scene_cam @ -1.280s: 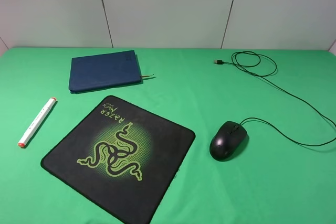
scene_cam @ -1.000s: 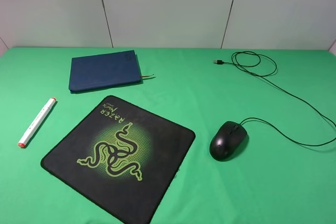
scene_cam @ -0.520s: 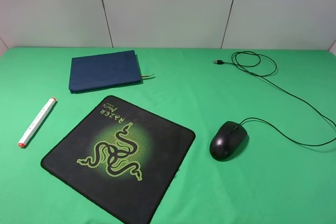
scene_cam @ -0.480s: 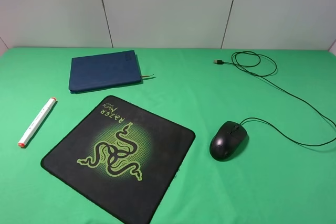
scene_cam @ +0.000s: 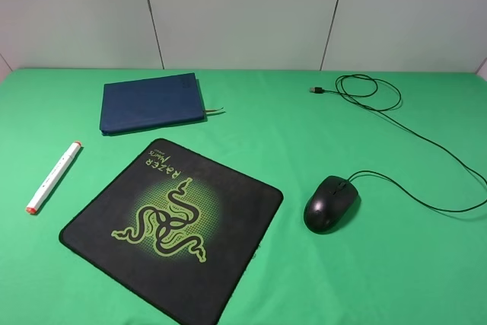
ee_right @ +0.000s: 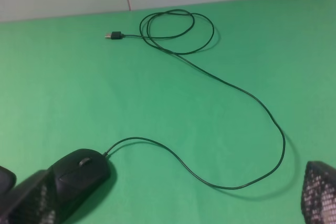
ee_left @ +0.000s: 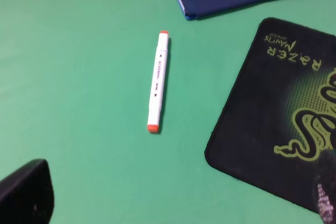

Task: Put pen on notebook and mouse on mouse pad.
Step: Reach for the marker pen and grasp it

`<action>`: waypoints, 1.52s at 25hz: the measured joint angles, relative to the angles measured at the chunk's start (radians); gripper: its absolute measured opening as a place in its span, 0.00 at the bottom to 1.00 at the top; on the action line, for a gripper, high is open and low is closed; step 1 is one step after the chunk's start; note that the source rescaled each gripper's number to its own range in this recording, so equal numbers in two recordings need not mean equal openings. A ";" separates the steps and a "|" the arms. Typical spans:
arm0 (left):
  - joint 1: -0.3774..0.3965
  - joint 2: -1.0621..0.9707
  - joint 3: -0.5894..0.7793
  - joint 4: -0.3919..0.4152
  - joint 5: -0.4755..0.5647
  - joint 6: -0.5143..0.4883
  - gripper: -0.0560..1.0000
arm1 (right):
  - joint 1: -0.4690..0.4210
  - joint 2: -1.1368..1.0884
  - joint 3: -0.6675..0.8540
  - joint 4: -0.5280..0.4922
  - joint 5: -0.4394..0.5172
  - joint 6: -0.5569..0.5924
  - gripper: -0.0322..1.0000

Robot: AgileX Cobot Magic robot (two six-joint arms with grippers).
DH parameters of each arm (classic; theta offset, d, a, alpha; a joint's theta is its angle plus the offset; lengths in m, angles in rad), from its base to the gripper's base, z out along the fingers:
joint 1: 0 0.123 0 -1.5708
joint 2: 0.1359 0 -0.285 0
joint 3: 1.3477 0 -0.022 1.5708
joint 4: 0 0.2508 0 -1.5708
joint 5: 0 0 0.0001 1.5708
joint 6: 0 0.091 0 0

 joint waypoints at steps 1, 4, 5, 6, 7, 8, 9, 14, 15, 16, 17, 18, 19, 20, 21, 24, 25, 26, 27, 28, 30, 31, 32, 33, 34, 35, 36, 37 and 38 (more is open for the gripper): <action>0.000 0.037 -0.018 0.004 -0.005 -0.002 1.00 | 0.000 0.000 0.000 0.000 0.000 0.000 1.00; 0.000 0.168 -0.069 0.007 -0.013 -0.005 1.00 | 0.000 0.000 0.000 0.000 0.000 0.000 1.00; 0.000 0.214 -0.086 0.008 -0.018 -0.005 1.00 | 0.000 0.000 0.000 0.000 0.000 0.000 1.00; 0.000 0.259 -0.103 0.008 -0.023 -0.005 1.00 | 0.000 0.000 0.000 0.000 0.000 0.000 1.00; 0.000 0.304 -0.119 0.008 -0.030 -0.005 1.00 | 0.000 0.000 0.000 0.000 0.000 0.000 1.00; 0.000 0.340 -0.132 0.008 -0.040 -0.005 1.00 | 0.000 0.000 0.000 0.000 0.000 0.000 1.00; 0.000 0.383 -0.147 0.008 -0.051 -0.005 1.00 | 0.000 0.000 0.000 0.000 0.000 0.000 1.00; 0.000 0.576 -0.200 0.008 -0.088 -0.005 1.00 | 0.000 0.000 0.000 0.000 0.000 0.000 1.00; 0.000 0.607 -0.205 0.008 -0.094 -0.005 1.00 | 0.000 0.000 0.000 0.000 0.000 0.000 1.00; 0.000 0.642 -0.211 0.008 -0.103 -0.005 1.00 | 0.000 0.000 0.000 0.000 0.000 0.000 1.00; 0.000 0.677 -0.215 0.008 -0.113 -0.008 1.00 | 0.000 0.000 0.000 0.000 0.000 0.000 1.00; 0.000 0.704 -0.218 0.008 -0.123 -0.013 1.00 | 0.000 0.000 0.000 0.000 0.000 0.000 1.00; 0.000 0.736 -0.220 0.007 -0.130 -0.019 1.00 | 0.000 0.000 0.000 0.000 0.000 0.000 1.00; 0.000 0.767 -0.221 0.007 -0.138 -0.028 1.00 | 0.000 0.000 0.000 0.000 0.000 0.000 1.00; 0.000 0.797 -0.223 0.007 -0.145 -0.035 1.00 | 0.000 0.000 0.000 0.000 0.000 0.000 1.00; 0.000 0.873 -0.226 0.012 -0.171 -0.063 1.00 | 0.000 0.000 0.000 0.000 0.000 0.000 1.00; 0.000 0.899 -0.227 0.015 -0.179 -0.069 1.00 | 0.000 0.000 0.000 0.000 0.000 0.000 1.00; 0.000 0.920 -0.227 0.015 -0.187 -0.076 1.00 | 0.000 0.000 0.000 0.000 0.000 0.000 1.00; 0.000 0.945 -0.227 0.016 -0.197 -0.080 1.00 | 0.000 0.000 0.000 0.000 0.000 0.000 1.00; 0.000 0.969 -0.228 0.018 -0.208 -0.081 1.00 | 0.000 0.000 0.000 0.000 0.000 0.000 1.00; 0.000 1.011 -0.228 0.020 -0.235 -0.083 1.00 | 0.000 0.000 0.000 0.000 0.000 0.000 1.00; 0.000 1.036 -0.228 0.020 -0.251 -0.083 1.00 | 0.000 0.000 0.000 0.000 0.000 0.000 1.00; 0.000 1.061 -0.230 0.020 -0.261 -0.083 1.00 | 0.000 0.000 0.000 0.000 0.000 0.000 1.00; 0.000 1.084 -0.236 0.020 -0.266 -0.084 1.00 | 0.000 0.000 0.000 0.000 0.000 0.000 1.00; 0.000 1.111 -0.244 0.020 -0.276 -0.084 1.00 | 0.000 0.000 0.000 0.000 0.000 0.000 1.00; 0.000 1.139 -0.252 0.020 -0.281 -0.084 1.00 | 0.000 0.000 0.000 0.000 0.000 0.000 1.00; 0.000 1.163 -0.259 0.020 -0.283 -0.084 1.00 | 0.000 0.000 0.000 0.000 0.000 0.000 1.00; 0.000 1.191 -0.267 0.020 -0.286 -0.084 1.00 | 0.000 0.000 0.000 0.000 0.000 0.000 1.00; 0.000 1.219 -0.275 0.020 -0.292 -0.084 1.00 | 0.000 0.000 0.000 0.000 0.000 0.000 1.00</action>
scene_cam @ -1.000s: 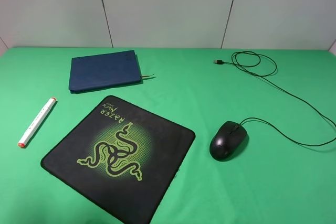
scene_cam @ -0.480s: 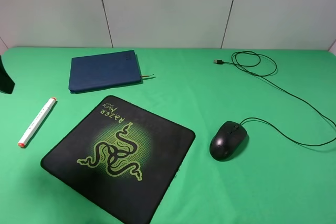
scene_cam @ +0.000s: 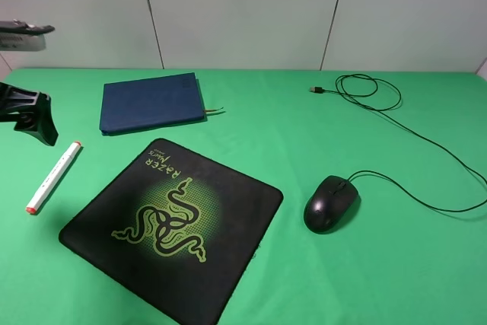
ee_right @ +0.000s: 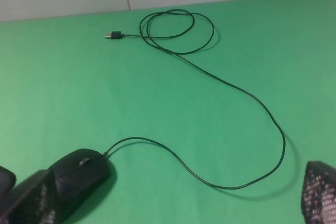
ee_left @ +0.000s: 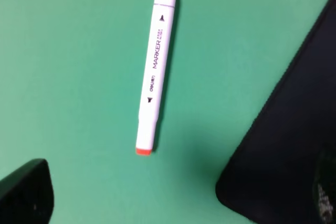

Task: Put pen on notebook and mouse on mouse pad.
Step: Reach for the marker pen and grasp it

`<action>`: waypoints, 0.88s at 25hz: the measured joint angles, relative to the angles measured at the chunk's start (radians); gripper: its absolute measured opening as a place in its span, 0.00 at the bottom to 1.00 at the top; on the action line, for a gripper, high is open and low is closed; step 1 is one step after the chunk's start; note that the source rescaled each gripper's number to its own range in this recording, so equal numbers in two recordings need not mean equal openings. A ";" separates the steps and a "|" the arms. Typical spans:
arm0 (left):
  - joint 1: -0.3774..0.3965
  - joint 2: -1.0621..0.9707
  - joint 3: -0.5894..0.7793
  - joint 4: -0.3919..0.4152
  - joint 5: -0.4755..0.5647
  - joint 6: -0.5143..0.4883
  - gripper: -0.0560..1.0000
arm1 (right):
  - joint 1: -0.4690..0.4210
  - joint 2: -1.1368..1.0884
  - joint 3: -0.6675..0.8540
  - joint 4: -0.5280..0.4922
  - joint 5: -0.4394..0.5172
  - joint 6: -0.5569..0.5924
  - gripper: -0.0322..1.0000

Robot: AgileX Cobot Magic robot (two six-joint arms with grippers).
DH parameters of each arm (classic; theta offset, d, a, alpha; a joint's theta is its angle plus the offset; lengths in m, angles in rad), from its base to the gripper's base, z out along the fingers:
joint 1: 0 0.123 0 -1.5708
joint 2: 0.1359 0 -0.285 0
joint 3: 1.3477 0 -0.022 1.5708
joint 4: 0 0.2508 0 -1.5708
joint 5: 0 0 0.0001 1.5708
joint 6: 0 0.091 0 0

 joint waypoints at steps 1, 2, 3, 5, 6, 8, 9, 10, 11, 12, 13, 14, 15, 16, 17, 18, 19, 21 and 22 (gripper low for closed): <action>0.000 0.026 -0.005 0.000 -0.011 0.000 1.00 | 0.000 0.000 0.000 0.000 0.000 0.000 1.00; 0.000 0.047 -0.008 0.000 -0.020 0.000 1.00 | 0.000 0.000 0.000 0.000 0.000 0.000 1.00; 0.000 0.071 -0.011 0.001 -0.033 0.000 1.00 | 0.000 0.000 0.000 0.000 0.000 0.000 1.00; 0.000 0.113 -0.011 0.004 -0.057 0.000 1.00 | 0.000 0.000 0.000 0.000 0.000 0.000 1.00; 0.000 0.130 -0.011 0.005 -0.069 0.000 1.00 | 0.000 0.000 0.000 0.000 0.000 0.000 1.00; 0.002 0.168 -0.011 0.006 -0.091 0.000 1.00 | 0.000 0.000 0.000 0.000 0.000 0.000 1.00; 0.007 0.182 -0.011 0.005 -0.099 0.001 1.00 | 0.000 0.000 0.000 0.000 0.000 0.000 1.00; 0.011 0.200 -0.011 0.004 -0.106 0.002 1.00 | 0.000 0.000 0.000 0.000 0.000 0.000 1.00; 0.015 0.215 -0.011 0.004 -0.114 0.004 1.00 | 0.000 0.000 0.000 0.000 0.000 0.000 1.00; 0.019 0.228 -0.011 0.004 -0.122 0.008 1.00 | 0.000 0.000 0.000 0.000 0.000 0.000 1.00; 0.022 0.239 -0.012 0.004 -0.129 0.017 1.00 | 0.000 0.000 0.000 0.000 0.000 0.000 1.00; 0.026 0.252 -0.012 0.004 -0.136 0.025 1.00 | 0.000 0.000 0.000 0.000 0.000 0.000 1.00; 0.029 0.265 -0.012 0.004 -0.143 0.029 1.00 | 0.000 0.000 0.000 0.000 0.000 0.000 1.00; 0.032 0.276 -0.012 0.004 -0.147 0.032 1.00 | 0.000 0.000 0.000 0.000 0.000 0.000 1.00; 0.035 0.289 -0.012 0.004 -0.155 0.035 1.00 | 0.000 0.000 0.000 0.000 0.000 0.000 1.00; 0.035 0.302 -0.013 0.005 -0.162 0.039 1.00 | 0.000 0.000 0.000 0.000 0.000 0.000 1.00; 0.035 0.315 -0.014 0.007 -0.176 0.039 1.00 | 0.000 0.000 0.000 0.000 0.000 0.000 1.00; 0.035 0.343 -0.015 0.007 -0.201 0.045 1.00 | 0.000 0.000 0.000 0.000 0.000 0.000 1.00; 0.035 0.358 -0.015 0.007 -0.214 0.045 1.00 | 0.000 0.000 0.000 0.000 0.000 0.000 1.00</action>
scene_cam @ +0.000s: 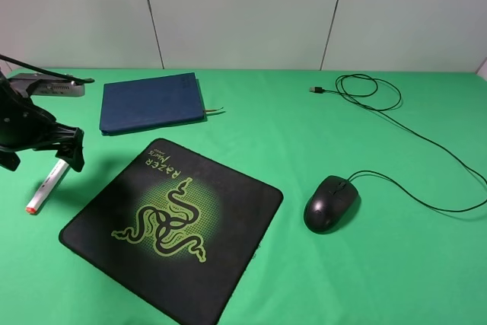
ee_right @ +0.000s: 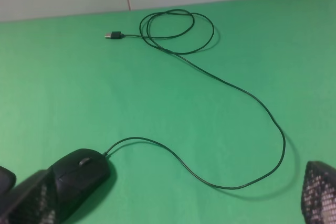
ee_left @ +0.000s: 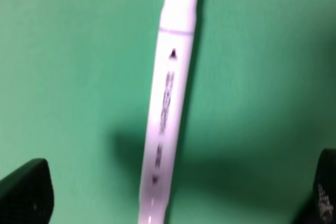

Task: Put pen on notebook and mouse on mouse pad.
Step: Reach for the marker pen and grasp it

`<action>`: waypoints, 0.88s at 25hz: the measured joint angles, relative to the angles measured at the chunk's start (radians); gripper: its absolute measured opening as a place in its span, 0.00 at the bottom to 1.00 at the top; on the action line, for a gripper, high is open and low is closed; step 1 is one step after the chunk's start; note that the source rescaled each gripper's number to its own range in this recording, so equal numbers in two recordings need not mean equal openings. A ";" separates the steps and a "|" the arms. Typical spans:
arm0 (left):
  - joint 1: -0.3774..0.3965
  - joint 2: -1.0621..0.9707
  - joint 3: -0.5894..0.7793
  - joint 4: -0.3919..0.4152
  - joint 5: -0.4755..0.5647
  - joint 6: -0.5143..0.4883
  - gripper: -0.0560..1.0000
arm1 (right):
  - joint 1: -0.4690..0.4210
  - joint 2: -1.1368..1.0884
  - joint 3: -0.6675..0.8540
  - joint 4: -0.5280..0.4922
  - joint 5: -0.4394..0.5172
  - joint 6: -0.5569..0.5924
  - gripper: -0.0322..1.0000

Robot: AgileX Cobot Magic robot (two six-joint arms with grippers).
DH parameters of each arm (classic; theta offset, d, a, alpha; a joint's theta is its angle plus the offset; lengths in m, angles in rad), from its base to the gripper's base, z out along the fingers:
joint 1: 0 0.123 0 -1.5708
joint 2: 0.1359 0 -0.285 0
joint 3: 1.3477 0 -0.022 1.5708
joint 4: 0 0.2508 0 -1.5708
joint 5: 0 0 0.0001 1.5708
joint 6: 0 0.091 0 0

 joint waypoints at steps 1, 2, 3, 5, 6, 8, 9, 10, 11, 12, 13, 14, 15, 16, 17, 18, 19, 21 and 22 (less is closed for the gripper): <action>0.000 0.013 0.000 0.001 -0.010 0.001 1.00 | 0.000 0.000 0.000 0.000 0.000 0.000 1.00; 0.000 0.030 0.000 0.001 -0.019 0.002 1.00 | 0.000 0.000 0.000 0.000 0.000 0.000 1.00; 0.000 0.047 0.000 0.001 -0.029 0.003 1.00 | 0.000 0.000 0.000 0.000 0.000 0.000 1.00; 0.000 0.078 0.000 0.001 -0.047 0.004 1.00 | 0.000 0.000 0.000 0.000 0.000 0.000 1.00; 0.000 0.091 0.000 0.001 -0.058 0.005 1.00 | 0.000 0.000 0.000 0.000 0.000 0.000 1.00; 0.000 0.109 -0.001 0.000 -0.075 0.007 1.00 | 0.000 0.000 0.000 0.000 0.000 0.000 1.00; 0.000 0.112 -0.001 0.000 -0.081 0.007 1.00 | 0.000 0.000 0.000 0.000 0.000 0.000 1.00; 0.000 0.117 -0.001 0.000 -0.088 0.008 1.00 | 0.000 0.000 0.000 0.000 0.000 0.000 1.00; 0.000 0.122 -0.002 -0.002 -0.090 0.008 1.00 | 0.000 0.000 0.000 0.000 0.000 0.000 1.00; 0.000 0.124 -0.003 -0.003 -0.090 0.008 1.00 | 0.000 0.000 0.000 0.000 0.000 0.000 1.00; 0.000 0.125 -0.004 -0.004 -0.089 0.009 1.00 | 0.000 0.000 0.000 0.000 0.000 0.000 1.00; 0.000 0.127 -0.006 -0.004 -0.089 0.009 1.00 | 0.000 0.000 0.000 0.000 0.000 0.000 1.00; 0.000 0.127 -0.007 -0.004 -0.089 0.010 1.00 | 0.000 0.000 0.000 0.000 0.000 0.000 1.00; 0.000 0.128 -0.008 -0.005 -0.089 0.010 1.00 | 0.000 0.000 0.000 0.000 0.000 0.000 1.00; 0.000 0.128 -0.008 -0.005 -0.090 0.011 1.00 | 0.000 0.000 0.000 0.000 0.000 0.000 1.00; 0.000 0.128 -0.009 -0.007 -0.092 0.011 0.99 | 0.000 0.000 0.000 0.000 0.000 0.000 1.00; 0.000 0.128 -0.009 -0.008 -0.092 0.011 0.96 | 0.000 0.000 0.000 0.000 0.000 0.000 1.00; 0.000 0.129 -0.009 -0.013 -0.096 0.011 0.89 | 0.000 0.000 0.000 0.000 0.000 0.000 1.00; 0.000 0.131 -0.009 -0.018 -0.097 0.011 0.83 | 0.000 0.000 0.000 0.000 0.000 0.000 1.00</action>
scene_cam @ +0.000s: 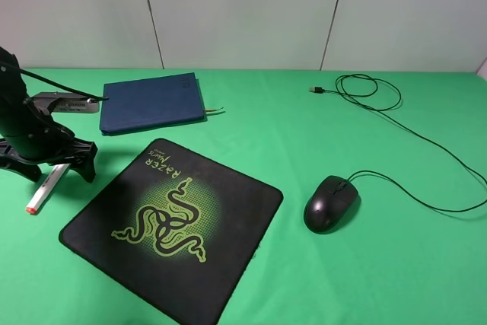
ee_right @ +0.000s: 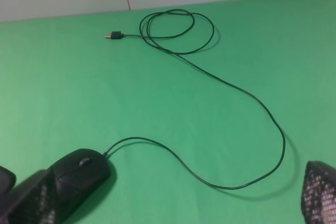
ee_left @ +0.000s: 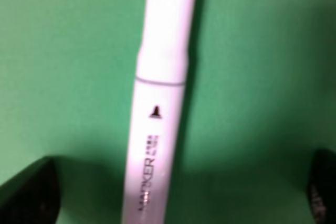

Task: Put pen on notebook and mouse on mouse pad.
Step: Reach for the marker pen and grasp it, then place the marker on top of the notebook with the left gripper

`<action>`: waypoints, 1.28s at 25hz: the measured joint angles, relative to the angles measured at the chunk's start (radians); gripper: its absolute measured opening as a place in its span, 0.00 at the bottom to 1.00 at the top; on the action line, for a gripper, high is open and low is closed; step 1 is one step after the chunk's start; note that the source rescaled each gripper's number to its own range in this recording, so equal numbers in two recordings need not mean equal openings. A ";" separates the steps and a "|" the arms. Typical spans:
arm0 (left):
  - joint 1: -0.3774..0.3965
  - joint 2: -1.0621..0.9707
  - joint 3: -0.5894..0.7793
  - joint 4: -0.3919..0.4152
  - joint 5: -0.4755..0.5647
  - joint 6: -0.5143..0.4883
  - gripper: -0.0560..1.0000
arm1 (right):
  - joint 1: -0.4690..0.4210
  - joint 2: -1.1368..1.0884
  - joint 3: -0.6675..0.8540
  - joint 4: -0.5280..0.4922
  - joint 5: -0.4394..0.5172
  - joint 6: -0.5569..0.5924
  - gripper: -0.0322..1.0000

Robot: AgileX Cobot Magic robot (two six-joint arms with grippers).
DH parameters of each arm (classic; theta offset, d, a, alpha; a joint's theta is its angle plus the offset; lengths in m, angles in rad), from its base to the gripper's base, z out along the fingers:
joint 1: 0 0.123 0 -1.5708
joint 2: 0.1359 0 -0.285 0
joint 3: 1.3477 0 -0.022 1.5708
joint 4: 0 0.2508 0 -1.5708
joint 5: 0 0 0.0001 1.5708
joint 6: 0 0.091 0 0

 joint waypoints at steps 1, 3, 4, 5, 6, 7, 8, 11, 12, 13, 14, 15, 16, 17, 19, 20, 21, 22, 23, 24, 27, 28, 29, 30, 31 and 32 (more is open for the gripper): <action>0.000 0.001 0.000 -0.004 -0.003 0.000 0.76 | 0.000 0.000 0.000 0.000 0.000 0.000 1.00; 0.000 0.001 0.000 -0.006 -0.009 0.000 0.62 | 0.000 0.000 0.000 0.000 0.000 0.000 1.00; 0.000 0.001 0.000 -0.006 -0.011 0.000 0.54 | 0.000 0.000 0.000 0.000 0.000 0.000 1.00; 0.000 0.001 0.000 -0.006 -0.013 0.000 0.45 | 0.000 0.000 0.000 0.000 0.000 0.000 1.00; 0.000 0.002 0.000 -0.006 -0.014 0.000 0.38 | 0.000 0.000 0.000 0.000 0.000 0.000 1.00; 0.000 0.002 0.000 -0.005 -0.014 0.000 0.29 | 0.000 0.000 0.000 0.000 0.000 0.000 1.00; 0.000 0.003 0.000 -0.005 -0.014 -0.001 0.21 | 0.000 0.000 0.000 0.000 0.000 0.000 1.00; 0.000 0.003 0.000 -0.005 -0.014 -0.003 0.05 | 0.000 0.000 0.000 0.000 0.000 0.000 1.00; 0.000 0.003 0.000 -0.005 -0.014 -0.003 0.05 | 0.000 0.000 0.000 0.000 0.000 0.000 1.00; 0.000 0.003 0.000 -0.005 -0.014 -0.003 0.05 | 0.000 0.000 0.000 0.000 0.000 0.000 1.00; 0.000 0.003 0.000 -0.005 -0.014 -0.003 0.05 | 0.000 0.000 0.000 0.000 0.000 0.000 1.00; 0.000 0.003 0.000 -0.005 -0.014 -0.003 0.05 | 0.000 0.000 0.000 0.000 0.000 0.000 1.00; 0.000 0.003 -0.001 -0.005 -0.014 -0.003 0.05 | 0.000 0.000 0.000 0.000 0.000 0.000 1.00; 0.000 0.003 -0.004 -0.005 -0.010 -0.003 0.05 | 0.000 0.000 0.000 0.000 0.000 0.000 1.00; 0.000 0.004 -0.017 -0.002 0.012 -0.003 0.05 | 0.000 0.000 0.000 0.000 0.000 0.000 1.00; 0.000 0.004 -0.025 0.000 0.032 -0.003 0.05 | 0.000 0.000 0.000 0.000 0.000 0.000 1.00; 0.000 0.003 -0.032 0.002 0.057 -0.003 0.05 | 0.000 0.000 0.000 0.000 0.000 0.000 1.00; 0.000 -0.003 -0.038 0.004 0.079 -0.003 0.05 | 0.000 0.000 0.000 0.000 0.000 0.000 1.00; 0.000 -0.012 -0.042 0.006 0.101 -0.003 0.05 | 0.000 0.000 0.000 0.000 0.000 0.000 1.00; 0.000 -0.025 -0.046 0.006 0.122 -0.003 0.05 | 0.000 0.000 0.000 0.000 0.000 0.000 1.00; 0.000 -0.077 -0.048 0.008 0.167 -0.003 0.05 | 0.000 0.000 0.000 0.000 0.000 0.000 1.00; 0.000 -0.095 -0.048 0.010 0.181 -0.003 0.05 | 0.000 0.000 0.000 0.000 0.000 0.000 1.00; 0.000 -0.113 -0.050 0.010 0.194 -0.003 0.05 | 0.000 0.000 0.000 0.000 0.000 0.000 1.00; 0.000 -0.127 -0.050 0.010 0.206 -0.003 0.05 | 0.000 0.000 0.000 0.000 0.000 0.000 1.00; 0.000 -0.144 -0.052 0.010 0.225 -0.003 0.05 | 0.000 0.000 0.000 0.000 0.000 0.000 1.00; 0.000 -0.160 -0.058 0.010 0.245 -0.003 0.05 | 0.000 0.000 0.000 0.000 0.000 0.000 1.00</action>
